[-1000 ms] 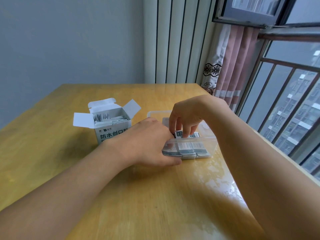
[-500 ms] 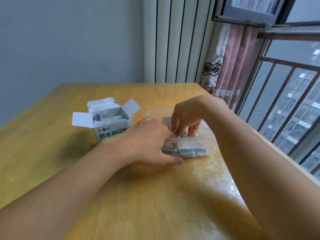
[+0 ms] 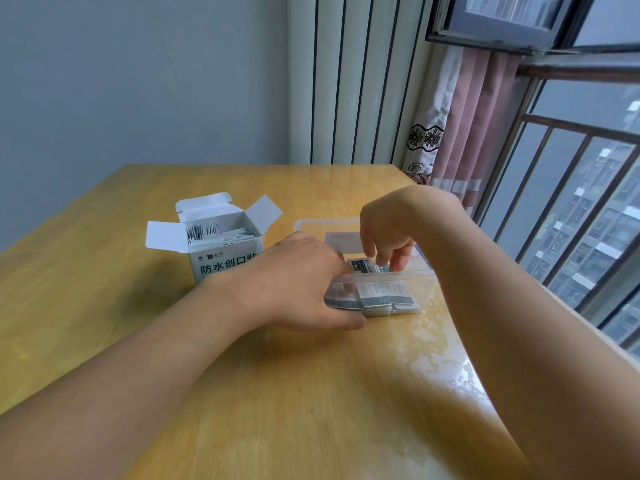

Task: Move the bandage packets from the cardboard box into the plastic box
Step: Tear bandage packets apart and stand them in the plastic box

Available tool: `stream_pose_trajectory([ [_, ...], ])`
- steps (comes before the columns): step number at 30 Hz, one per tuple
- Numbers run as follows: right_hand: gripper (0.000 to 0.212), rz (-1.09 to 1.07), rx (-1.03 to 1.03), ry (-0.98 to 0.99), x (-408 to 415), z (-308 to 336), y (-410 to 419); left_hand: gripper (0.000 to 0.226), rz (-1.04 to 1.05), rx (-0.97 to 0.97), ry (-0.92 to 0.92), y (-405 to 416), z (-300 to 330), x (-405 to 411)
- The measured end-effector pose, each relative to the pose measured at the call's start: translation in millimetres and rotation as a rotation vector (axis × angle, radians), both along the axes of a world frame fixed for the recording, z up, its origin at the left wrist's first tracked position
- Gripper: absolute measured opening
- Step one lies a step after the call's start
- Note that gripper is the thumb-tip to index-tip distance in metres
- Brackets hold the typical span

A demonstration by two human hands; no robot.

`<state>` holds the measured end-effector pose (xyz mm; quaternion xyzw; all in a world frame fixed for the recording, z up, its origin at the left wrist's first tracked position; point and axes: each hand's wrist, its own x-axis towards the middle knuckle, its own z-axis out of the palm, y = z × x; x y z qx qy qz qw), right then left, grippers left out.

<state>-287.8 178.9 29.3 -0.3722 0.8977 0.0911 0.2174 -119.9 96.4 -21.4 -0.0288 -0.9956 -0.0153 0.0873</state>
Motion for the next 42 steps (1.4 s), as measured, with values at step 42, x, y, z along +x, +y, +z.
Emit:
stream_pose_trajectory([
  [42,0.012,0.494,-0.899,0.209,98.5,-0.4,-43.6,0.047,0.668,0.378,-0.260,-105.3,76.3,66.9],
])
